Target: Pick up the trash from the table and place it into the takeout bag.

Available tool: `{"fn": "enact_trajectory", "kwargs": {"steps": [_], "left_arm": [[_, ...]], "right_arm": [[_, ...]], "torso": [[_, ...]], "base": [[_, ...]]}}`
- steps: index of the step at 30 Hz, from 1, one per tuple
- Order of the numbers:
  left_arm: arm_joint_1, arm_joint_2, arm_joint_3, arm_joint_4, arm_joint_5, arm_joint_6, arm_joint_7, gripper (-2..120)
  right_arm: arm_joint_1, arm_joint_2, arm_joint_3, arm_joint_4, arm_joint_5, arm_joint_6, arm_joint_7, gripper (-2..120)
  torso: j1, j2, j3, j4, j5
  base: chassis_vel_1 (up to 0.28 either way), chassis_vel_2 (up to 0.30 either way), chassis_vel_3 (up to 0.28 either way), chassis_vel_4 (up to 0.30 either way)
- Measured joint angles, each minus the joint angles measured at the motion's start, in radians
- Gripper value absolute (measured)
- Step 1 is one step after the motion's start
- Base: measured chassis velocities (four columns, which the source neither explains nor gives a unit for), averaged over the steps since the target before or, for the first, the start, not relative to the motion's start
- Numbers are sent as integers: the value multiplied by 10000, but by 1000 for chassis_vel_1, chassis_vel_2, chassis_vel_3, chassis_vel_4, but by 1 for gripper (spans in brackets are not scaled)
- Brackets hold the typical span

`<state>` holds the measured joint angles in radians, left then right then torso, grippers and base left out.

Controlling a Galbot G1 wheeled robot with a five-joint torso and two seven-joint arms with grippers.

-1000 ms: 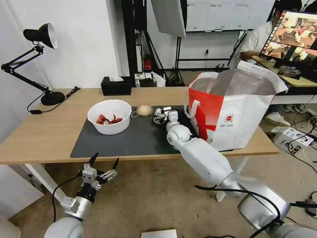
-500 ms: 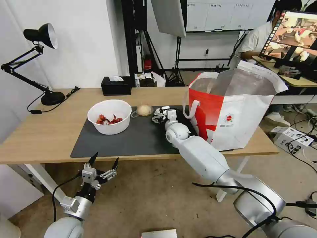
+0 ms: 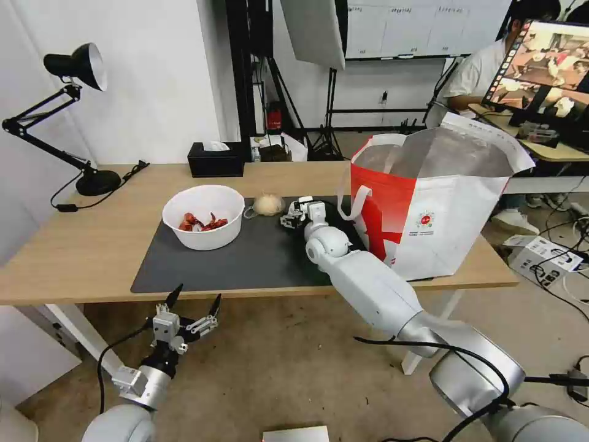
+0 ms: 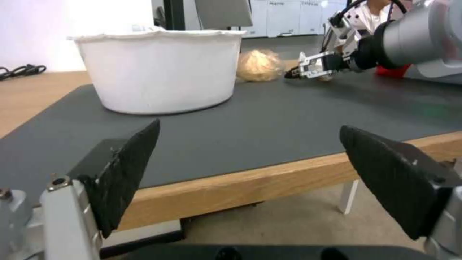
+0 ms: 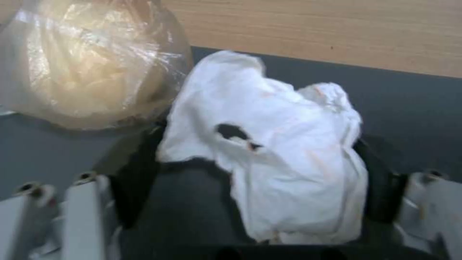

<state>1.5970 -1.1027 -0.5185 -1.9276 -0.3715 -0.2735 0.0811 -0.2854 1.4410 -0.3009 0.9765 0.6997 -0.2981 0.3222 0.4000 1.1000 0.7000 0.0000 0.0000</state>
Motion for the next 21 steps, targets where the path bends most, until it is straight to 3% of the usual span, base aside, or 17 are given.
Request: {"fn": "enact_trajectory", "kwargs": {"steps": [12, 14, 16, 21], "left_arm": [[-36, -21, 61, 53, 1, -39, 53, 100], [-38, -22, 68, 53, 4, -41, 93, 100], [-38, -39, 84, 54, 9, -45, 137, 100], [-39, -63, 99, 53, 26, -48, 142, 100]], "right_arm": [[-225, -86, 110, 180, -8, 65, 22, 34], [-245, -118, 116, 215, -9, 77, 32, 32], [-307, -208, 134, 346, -8, 105, 75, 19], [-449, -366, 159, 696, -10, 244, 264, 5]], "torso": [[0, 1, -1, 0, 0], [0, 0, -1, 0, 1], [-1, 0, -1, 0, 1], [0, 0, 0, 0, 1]], "base": [[0, 0, 0, 0], [0, 0, 0, 0], [0, 0, 0, 0], [0, 0, 0, 0]]}}
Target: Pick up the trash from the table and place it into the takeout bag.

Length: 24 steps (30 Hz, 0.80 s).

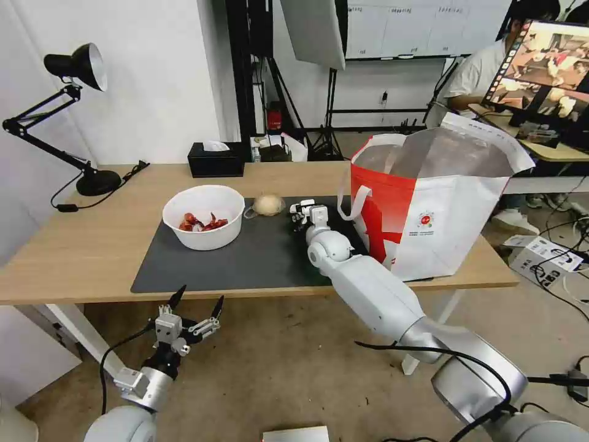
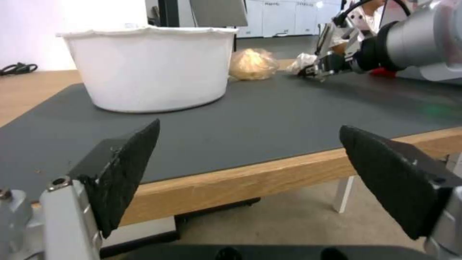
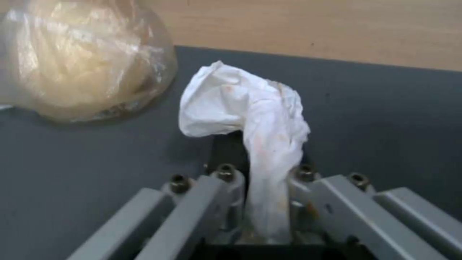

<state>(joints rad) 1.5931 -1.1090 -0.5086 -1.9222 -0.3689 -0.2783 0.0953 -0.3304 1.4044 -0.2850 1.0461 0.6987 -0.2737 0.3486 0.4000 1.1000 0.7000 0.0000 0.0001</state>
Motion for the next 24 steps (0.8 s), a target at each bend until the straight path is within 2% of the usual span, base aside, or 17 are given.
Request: {"fn": "enact_trajectory", "kwargs": {"steps": [2, 7, 9, 12, 14, 18, 24], "left_arm": [[-1, -4, 6, 0, 4, 0, 0, 100], [-15, -3, 23, -4, 10, -1, 1, 100], [-22, -1, 40, -4, 14, -2, 1, 100], [-29, -1, 58, -4, 26, 0, 1, 100], [-43, -2, 98, -4, 47, 7, -1, 100], [-43, 24, 124, -4, 72, 22, -3, 100], [-22, 42, 103, -46, 74, 40, -13, 100]], "right_arm": [[-83, -97, 24, 222, -61, 63, 91, 0], [-406, -483, 76, 1088, -404, 335, 476, 0], [-682, -859, 87, 1924, -761, 560, 716, 0], [-843, -1098, 86, 2460, -963, 676, 824, 0], [-1180, -1577, 76, 3542, -1248, 861, 1007, 0], [-1562, -2090, 74, 4521, -1792, 1173, 1013, 0], [-2037, -2409, 209, 5379, -2557, 1838, 818, 0]], "torso": [[0, 0, 0, 0, 0], [0, 0, 0, 0, 1], [0, 0, 0, -1, 0], [0, 0, 0, 0, 1], [0, 1, -1, -1, 1], [-1, 1, -1, -2, 1], [0, 0, 0, -1, 1]], "base": [[0, 0, 0, 0], [0, 0, 0, 0], [0, 0, 0, 0], [0, 0, 0, 0], [0, 0, 0, 0], [0, 0, 0, 0], [0, 0, 0, 0]]}}
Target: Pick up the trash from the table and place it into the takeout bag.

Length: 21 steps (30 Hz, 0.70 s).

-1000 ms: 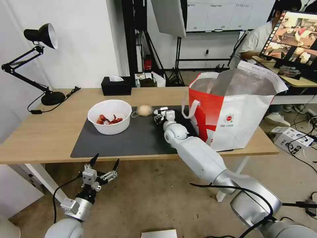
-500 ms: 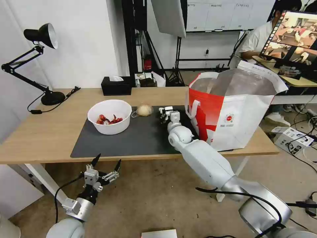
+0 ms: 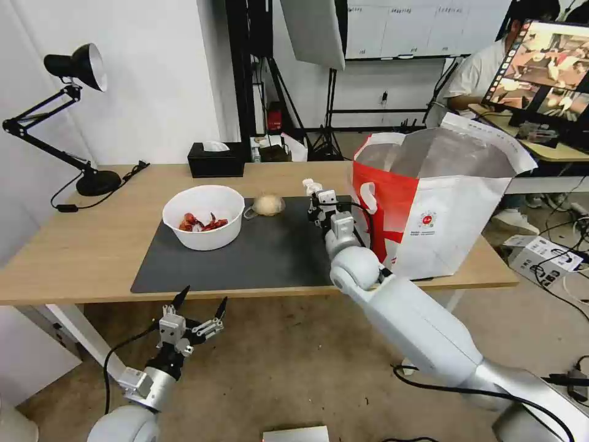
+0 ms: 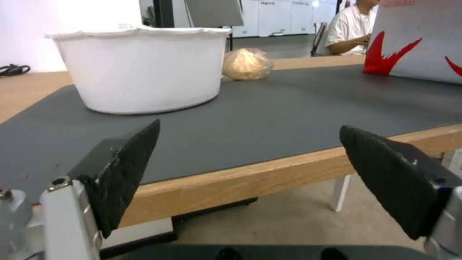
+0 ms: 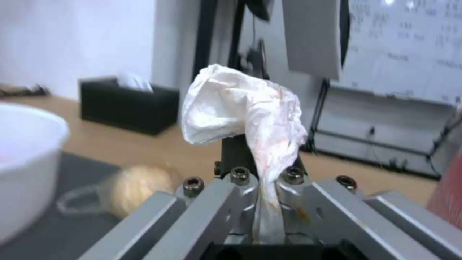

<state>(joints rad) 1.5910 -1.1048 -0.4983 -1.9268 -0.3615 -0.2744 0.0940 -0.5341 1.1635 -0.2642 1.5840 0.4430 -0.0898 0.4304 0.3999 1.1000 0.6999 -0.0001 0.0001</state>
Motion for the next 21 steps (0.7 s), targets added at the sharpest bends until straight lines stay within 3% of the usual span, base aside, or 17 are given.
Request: {"fn": "enact_trajectory", "kwargs": {"steps": [9, 21], "left_arm": [[147, -29, -106, -128, 9, 18, -18, 100], [289, -20, -245, -316, -4, 2, -34, 100]], "right_arm": [[-114, 10, 103, 651, -323, 911, -372, 0], [17, -236, 1177, 1918, -1025, 1062, 82, 0]], "torso": [[0, 0, 1, 1, -1], [0, 0, 0, 2, -1]], "base": [[0, 0, 0, 0], [0, 0, 0, 0]]}}
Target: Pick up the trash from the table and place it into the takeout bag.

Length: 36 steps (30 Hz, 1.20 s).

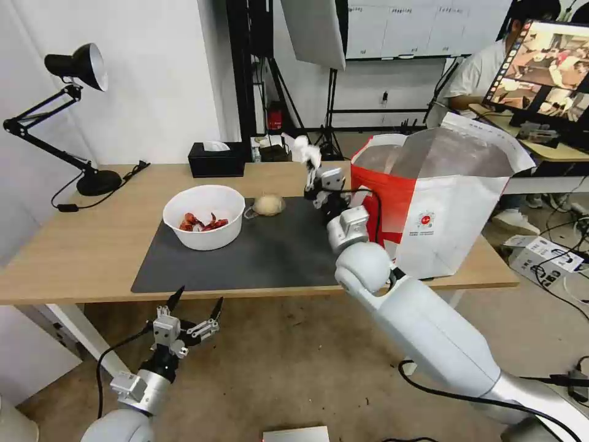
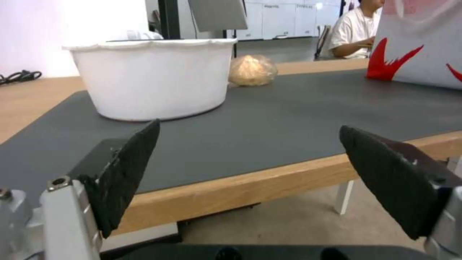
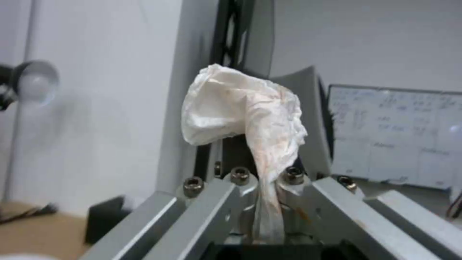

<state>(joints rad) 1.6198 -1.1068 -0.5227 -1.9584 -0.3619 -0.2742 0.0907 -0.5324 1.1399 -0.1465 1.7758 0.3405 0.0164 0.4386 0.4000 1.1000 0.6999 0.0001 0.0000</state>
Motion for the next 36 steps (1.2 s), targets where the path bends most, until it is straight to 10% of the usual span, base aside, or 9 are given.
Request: {"fn": "enact_trajectory", "kwargs": {"steps": [20, 36], "left_arm": [[-73, -187, 152, 8, 22, 59, -7, 100], [-407, -295, 349, 308, -19, 60, -3, 100]], "right_arm": [[-263, -972, 1461, 709, 977, -2634, 2834, 0], [133, -1503, 1426, 738, 1813, -3542, 3060, 59]], "torso": [[0, 0, 1, -1, 0], [1, 0, 1, -2, -1]], "base": [[0, 0, 0, 0], [0, 0, 0, 0]]}}
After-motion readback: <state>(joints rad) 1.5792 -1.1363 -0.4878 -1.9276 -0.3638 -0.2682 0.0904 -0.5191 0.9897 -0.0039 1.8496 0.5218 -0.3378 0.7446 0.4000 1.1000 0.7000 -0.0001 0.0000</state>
